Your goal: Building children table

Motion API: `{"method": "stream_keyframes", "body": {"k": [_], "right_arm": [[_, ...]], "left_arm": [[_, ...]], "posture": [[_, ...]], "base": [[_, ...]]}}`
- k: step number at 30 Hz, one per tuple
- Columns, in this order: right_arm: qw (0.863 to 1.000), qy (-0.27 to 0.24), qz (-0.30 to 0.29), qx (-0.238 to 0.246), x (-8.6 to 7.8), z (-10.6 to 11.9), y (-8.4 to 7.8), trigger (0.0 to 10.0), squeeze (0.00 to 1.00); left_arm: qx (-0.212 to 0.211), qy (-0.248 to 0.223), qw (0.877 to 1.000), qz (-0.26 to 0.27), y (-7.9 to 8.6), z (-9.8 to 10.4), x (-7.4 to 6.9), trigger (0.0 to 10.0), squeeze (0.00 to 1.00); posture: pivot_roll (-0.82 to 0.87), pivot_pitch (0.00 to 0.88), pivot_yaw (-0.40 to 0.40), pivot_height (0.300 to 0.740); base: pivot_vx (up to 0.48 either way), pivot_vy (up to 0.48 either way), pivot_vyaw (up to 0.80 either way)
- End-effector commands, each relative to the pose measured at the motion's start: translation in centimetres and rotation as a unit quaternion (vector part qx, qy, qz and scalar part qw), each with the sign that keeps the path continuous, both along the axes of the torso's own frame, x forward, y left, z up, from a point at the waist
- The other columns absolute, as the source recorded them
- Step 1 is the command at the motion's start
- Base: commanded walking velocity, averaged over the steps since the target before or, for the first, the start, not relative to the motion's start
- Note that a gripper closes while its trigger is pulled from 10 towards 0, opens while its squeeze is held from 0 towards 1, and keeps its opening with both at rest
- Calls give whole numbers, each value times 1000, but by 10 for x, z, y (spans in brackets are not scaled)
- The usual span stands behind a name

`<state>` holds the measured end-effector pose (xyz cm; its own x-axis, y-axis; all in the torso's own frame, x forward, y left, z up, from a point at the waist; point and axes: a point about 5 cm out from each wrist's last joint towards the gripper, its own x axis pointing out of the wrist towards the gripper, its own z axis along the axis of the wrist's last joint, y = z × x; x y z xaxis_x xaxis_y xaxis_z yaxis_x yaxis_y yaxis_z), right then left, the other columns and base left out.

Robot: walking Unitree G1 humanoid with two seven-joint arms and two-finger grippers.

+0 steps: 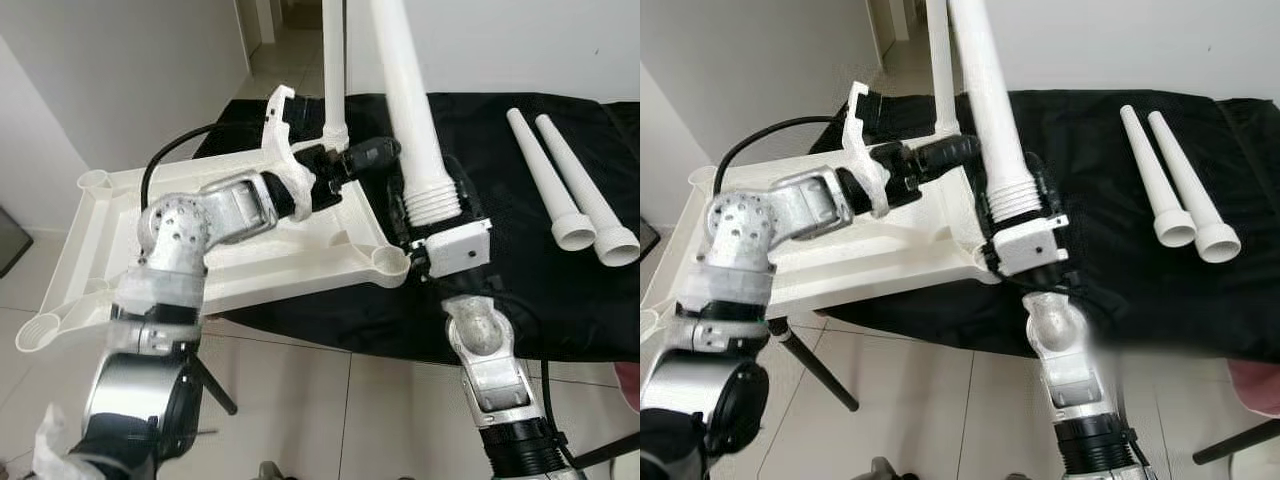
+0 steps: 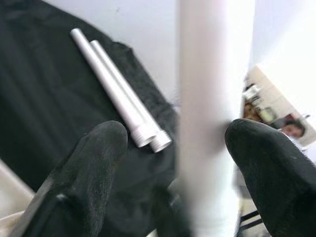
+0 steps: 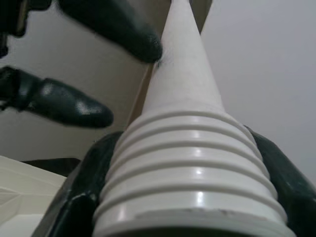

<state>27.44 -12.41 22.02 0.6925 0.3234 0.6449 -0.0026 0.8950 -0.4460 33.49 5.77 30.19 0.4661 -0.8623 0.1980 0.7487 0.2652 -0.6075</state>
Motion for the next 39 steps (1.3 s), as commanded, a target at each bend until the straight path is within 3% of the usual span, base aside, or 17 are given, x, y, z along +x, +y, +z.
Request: {"method": "stream_keyframes", "body": {"k": [1,14,18,29,30,32,33,39], "right_arm": [[999,-8,28,-19,-6,-3,10,10000,0],[997,25,51,-52,-12,-26,16,10000,0],[995,43,59,-65,-22,-38,13,10000,0],[993,51,61,-91,-29,-46,7,10000,0],[993,52,61,-92,-29,-46,6,10000,0],[993,52,59,-92,-29,-46,6,10000,0],[993,52,59,-92,-29,-46,5,10000,0],[994,53,52,-86,-29,-46,3,10000,0]], "left_arm": [[-78,-63,988,-121,1,15,-11,10000,0],[-87,-58,988,-115,4,21,-6,10000,0],[-102,-54,990,-76,15,31,10,10000,0],[-123,-40,992,-10,36,46,36,10000,0],[-127,-36,991,-11,37,45,36,9569,0],[-126,-35,991,-14,38,43,36,2863,0],[-130,-34,991,-18,39,43,36,0,0],[-136,-28,990,-21,40,41,39,0,0]], "posture": [[-122,0,130,740],[-121,0,130,740],[-124,0,125,740],[-125,22,132,740],[-128,21,133,740],[-127,27,135,740],[-127,27,135,740],[-124,33,130,740]], "base": [[0,0,0],[0,0,0],[0,0,0],[0,0,0],[0,0,0],[0,0,0],[0,0,0],[0,0,0]]}}
